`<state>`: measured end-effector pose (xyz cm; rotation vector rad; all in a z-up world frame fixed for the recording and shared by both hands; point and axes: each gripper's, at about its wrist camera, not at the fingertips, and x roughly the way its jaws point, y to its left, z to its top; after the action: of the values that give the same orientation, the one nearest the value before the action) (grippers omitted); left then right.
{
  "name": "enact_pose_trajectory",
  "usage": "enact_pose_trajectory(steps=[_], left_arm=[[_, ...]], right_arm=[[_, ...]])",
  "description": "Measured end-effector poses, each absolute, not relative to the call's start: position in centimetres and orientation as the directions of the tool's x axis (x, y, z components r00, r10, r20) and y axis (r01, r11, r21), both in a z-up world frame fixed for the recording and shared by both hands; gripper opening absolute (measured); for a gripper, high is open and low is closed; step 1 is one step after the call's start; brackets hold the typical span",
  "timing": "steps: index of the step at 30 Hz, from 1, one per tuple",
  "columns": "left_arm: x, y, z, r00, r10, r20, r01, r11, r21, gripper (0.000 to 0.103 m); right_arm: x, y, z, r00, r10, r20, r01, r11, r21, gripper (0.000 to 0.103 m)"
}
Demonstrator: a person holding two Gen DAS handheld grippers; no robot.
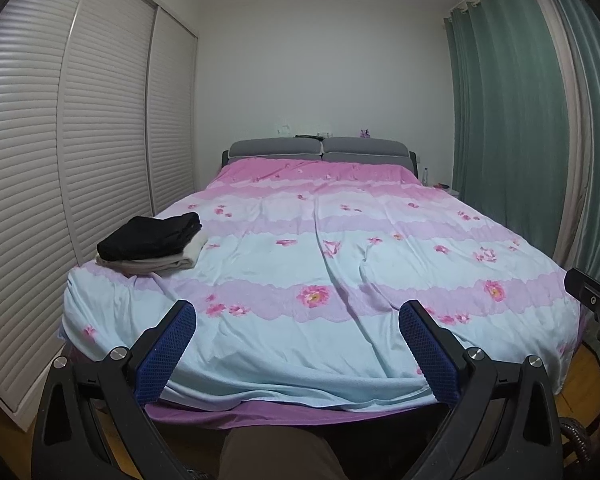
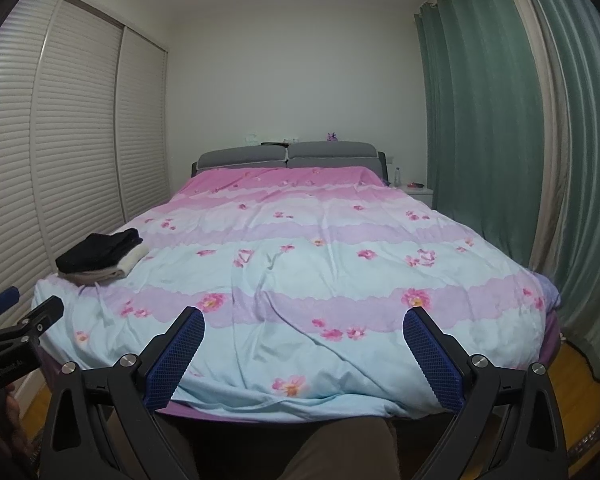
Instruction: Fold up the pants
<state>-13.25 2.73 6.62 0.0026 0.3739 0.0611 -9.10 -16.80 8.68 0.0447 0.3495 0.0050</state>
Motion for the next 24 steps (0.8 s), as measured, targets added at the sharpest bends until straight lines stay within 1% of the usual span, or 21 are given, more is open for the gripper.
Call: enact_pose_trajectory(steps=[24], left_arm=[[-13.55, 2.43, 7.08, 0.93, 0.047, -0.364, -0.044, 0.999, 0.017, 0.103]], right_arm=[[-9.27, -16.94, 8.9, 0.938, 0.013, -0.347, 0.004, 0.999, 0.048, 0.101]])
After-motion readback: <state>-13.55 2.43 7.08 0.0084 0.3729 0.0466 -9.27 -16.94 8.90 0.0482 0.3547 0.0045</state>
